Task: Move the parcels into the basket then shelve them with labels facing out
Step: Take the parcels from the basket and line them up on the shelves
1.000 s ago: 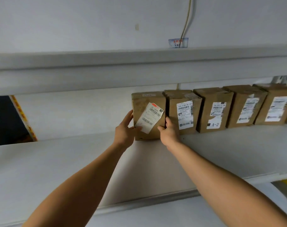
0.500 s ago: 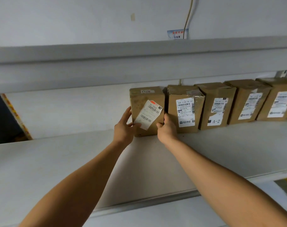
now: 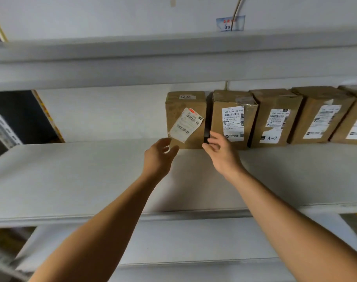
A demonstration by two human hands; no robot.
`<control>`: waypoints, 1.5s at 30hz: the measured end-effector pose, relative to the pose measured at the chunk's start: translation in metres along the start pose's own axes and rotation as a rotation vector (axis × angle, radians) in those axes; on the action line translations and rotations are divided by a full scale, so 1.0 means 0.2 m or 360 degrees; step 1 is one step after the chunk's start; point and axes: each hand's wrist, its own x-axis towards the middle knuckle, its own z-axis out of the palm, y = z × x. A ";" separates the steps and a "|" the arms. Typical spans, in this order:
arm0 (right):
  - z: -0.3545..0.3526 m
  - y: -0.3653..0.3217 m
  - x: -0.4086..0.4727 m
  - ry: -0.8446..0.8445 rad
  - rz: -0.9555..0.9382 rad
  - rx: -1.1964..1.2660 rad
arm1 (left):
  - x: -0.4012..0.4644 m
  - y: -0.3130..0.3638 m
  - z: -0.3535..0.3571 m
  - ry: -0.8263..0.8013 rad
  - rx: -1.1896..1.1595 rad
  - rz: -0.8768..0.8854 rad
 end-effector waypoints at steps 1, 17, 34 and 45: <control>-0.04 0.00 -0.05 0.0002 -0.0040 -0.0052 | -0.05 0.01 0.00 -0.0008 0.0009 0.0008; -0.64 0.05 -1.35 0.0482 0.0083 -0.0371 | -0.85 0.27 0.28 -0.0681 -0.0075 0.0607; -1.24 0.46 -3.07 0.1241 0.1058 -0.0562 | -2.24 0.52 1.11 -0.1752 0.0076 0.0788; -1.66 0.89 -4.06 0.1481 0.1463 -0.0336 | -3.35 0.64 1.73 -0.2306 0.0366 0.0866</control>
